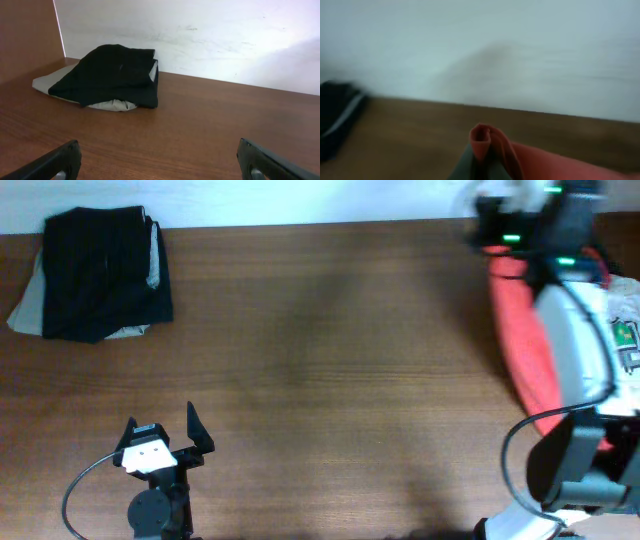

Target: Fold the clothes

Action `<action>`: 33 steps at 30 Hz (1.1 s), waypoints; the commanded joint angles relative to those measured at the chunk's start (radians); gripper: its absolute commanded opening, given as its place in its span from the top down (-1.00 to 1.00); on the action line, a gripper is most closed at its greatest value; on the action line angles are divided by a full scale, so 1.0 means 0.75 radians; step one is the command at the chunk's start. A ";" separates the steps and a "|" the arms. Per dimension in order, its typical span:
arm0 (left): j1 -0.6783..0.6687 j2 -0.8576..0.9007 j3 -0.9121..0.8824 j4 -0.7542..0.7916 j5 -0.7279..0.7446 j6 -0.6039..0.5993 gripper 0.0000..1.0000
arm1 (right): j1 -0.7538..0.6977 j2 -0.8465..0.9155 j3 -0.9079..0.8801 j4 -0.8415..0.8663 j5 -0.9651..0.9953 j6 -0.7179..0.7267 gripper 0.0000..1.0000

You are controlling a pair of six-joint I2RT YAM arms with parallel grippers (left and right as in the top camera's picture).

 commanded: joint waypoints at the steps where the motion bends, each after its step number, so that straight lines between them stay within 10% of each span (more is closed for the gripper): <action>1: 0.006 -0.007 -0.008 0.002 -0.009 0.021 -0.99 | 0.310 0.041 0.021 0.030 -0.029 0.091 0.92; 16: 0.006 -0.007 -0.008 0.002 -0.009 0.021 -0.98 | 1.199 0.259 0.021 0.063 0.106 0.359 0.92; 22: 0.006 -0.007 -0.008 0.002 -0.009 0.021 -0.98 | 1.148 0.251 0.022 -0.086 0.108 0.359 -0.92; 33: 0.006 -0.007 -0.008 0.002 -0.009 0.021 -0.98 | 0.611 -0.116 0.025 -0.735 0.561 0.358 -0.97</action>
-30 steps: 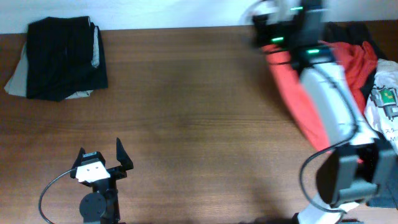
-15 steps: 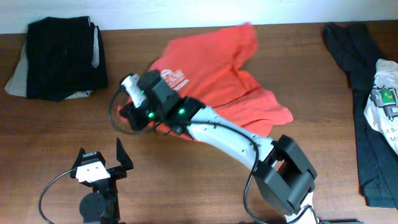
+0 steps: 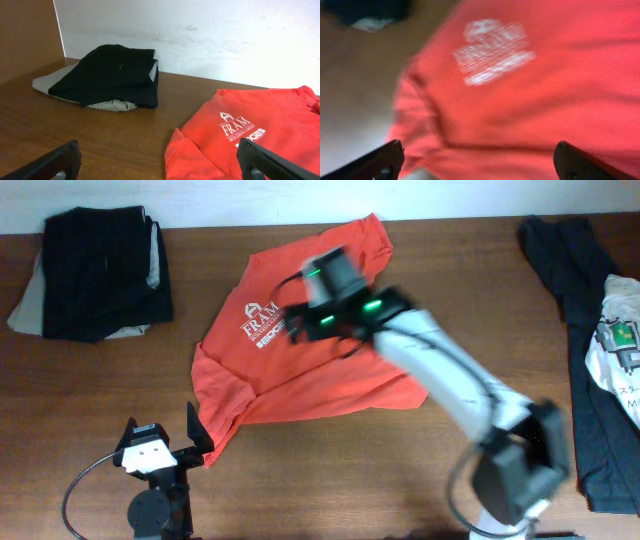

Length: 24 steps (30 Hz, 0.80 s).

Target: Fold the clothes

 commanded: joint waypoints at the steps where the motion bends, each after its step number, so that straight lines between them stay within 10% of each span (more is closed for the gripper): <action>1: 0.006 -0.007 -0.008 0.002 -0.009 0.021 -0.98 | -0.197 -0.186 0.025 -0.145 0.164 0.002 -0.97; 17: 0.006 -0.007 -0.008 0.002 -0.009 0.021 -0.98 | -0.554 0.146 -0.015 -0.163 0.130 -0.225 -0.96; 24: 0.006 -0.007 -0.008 0.002 -0.009 0.021 -0.98 | -0.554 0.311 -0.015 -0.084 0.130 -0.275 -0.20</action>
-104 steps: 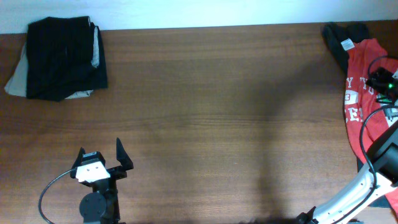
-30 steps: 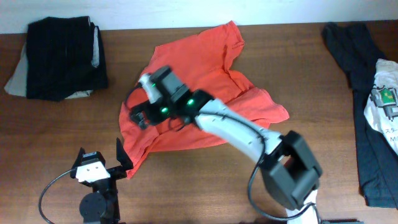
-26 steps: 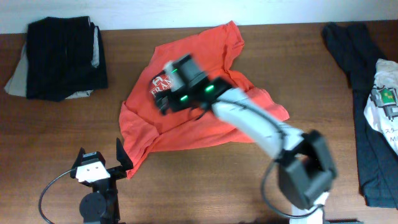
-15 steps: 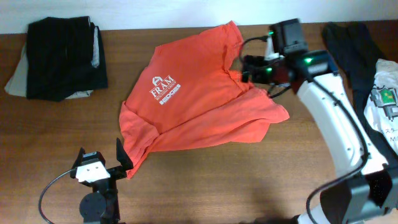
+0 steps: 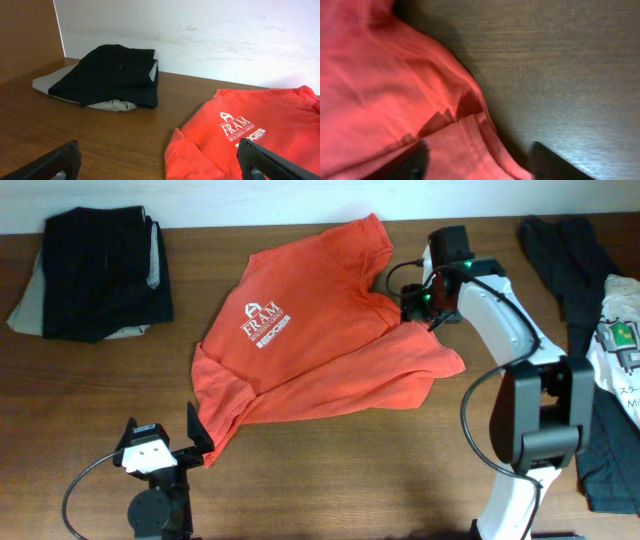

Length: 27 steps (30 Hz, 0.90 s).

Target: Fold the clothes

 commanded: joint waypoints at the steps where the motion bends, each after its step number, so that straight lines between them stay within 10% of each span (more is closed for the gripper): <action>1: 0.006 -0.007 -0.008 0.003 -0.009 0.021 -0.98 | -0.004 0.046 -0.006 0.024 0.003 -0.023 -0.20; 8: 0.006 -0.007 -0.008 0.003 -0.009 0.021 -0.98 | -0.004 0.107 -0.006 0.019 0.009 -0.023 -0.30; 17: 0.006 -0.007 -0.008 0.003 -0.009 0.021 -0.98 | -0.004 0.117 -0.008 -0.013 0.032 -0.022 0.92; 27: 0.006 -0.007 -0.008 0.003 -0.009 0.021 -0.98 | -0.004 -0.031 0.181 -0.407 0.143 0.003 0.92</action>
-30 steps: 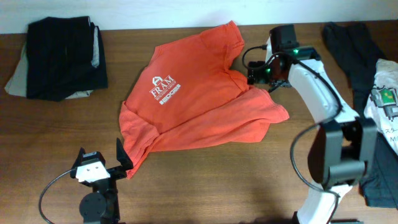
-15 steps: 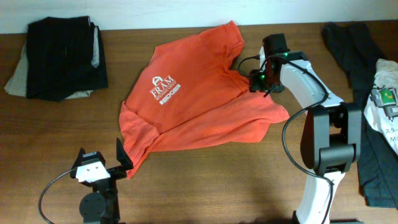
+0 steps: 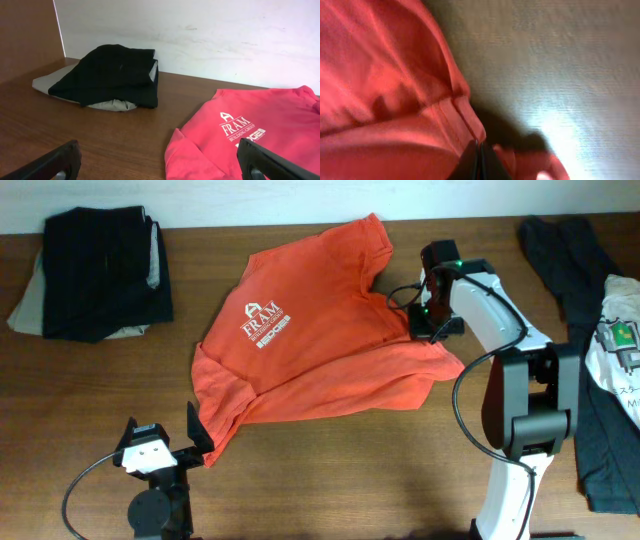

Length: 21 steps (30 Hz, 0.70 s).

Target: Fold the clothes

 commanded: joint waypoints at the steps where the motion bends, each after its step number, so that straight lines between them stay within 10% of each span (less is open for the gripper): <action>1: 0.006 -0.007 -0.008 0.002 -0.010 0.021 -0.99 | -0.004 -0.161 0.109 -0.120 0.046 0.048 0.92; 11: 0.006 -0.007 -0.008 0.002 -0.010 0.021 -0.98 | 0.082 -0.430 0.091 -0.620 0.036 0.151 0.92; 21: 0.006 -0.007 -0.008 0.002 -0.010 0.021 -0.98 | 0.387 -0.659 -0.321 -0.596 0.291 0.576 0.92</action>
